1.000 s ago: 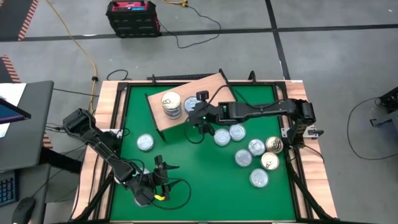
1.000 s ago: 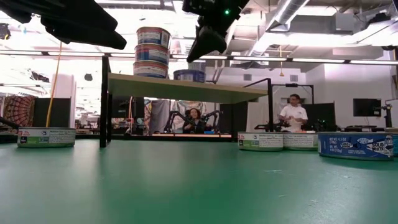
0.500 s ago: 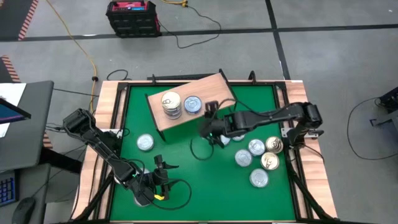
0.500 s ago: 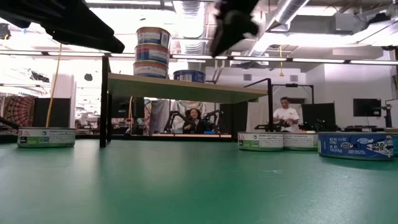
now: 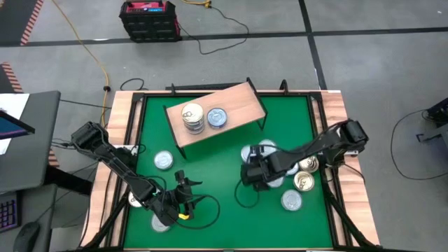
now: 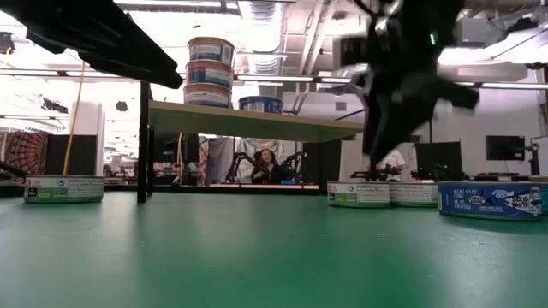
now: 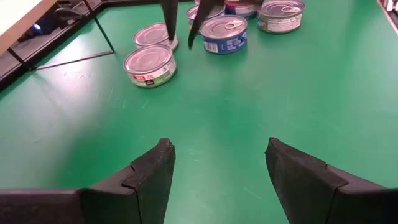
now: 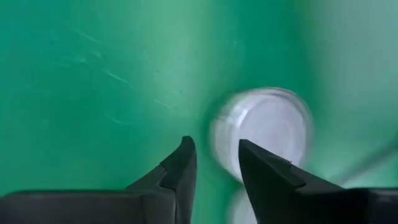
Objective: Stack canned seafood by type on shelf
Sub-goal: Put the green white tuna can on the shelf
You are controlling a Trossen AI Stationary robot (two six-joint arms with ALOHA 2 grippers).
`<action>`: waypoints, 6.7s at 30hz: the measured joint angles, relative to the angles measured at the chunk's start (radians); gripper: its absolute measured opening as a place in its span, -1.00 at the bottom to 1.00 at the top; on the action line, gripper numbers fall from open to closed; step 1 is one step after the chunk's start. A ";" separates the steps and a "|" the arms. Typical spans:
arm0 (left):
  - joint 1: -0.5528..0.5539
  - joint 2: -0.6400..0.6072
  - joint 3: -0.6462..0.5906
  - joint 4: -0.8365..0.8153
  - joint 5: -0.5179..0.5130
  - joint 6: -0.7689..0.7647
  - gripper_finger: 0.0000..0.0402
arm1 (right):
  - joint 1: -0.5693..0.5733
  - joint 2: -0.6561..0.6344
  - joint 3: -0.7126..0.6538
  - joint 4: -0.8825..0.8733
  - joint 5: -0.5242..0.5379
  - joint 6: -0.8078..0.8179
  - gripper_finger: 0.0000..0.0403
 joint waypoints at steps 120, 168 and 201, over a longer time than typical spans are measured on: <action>0.002 0.000 0.000 -0.033 0.008 0.002 0.20 | -0.053 0.002 -0.143 0.032 0.108 0.063 -0.31; 0.250 0.230 0.000 0.531 0.381 0.316 0.20 | 0.167 -0.114 -0.234 0.259 0.114 0.405 -0.41; 0.345 0.351 0.000 0.724 0.572 0.385 0.20 | 0.021 -0.176 -0.633 0.883 -0.102 0.460 -0.42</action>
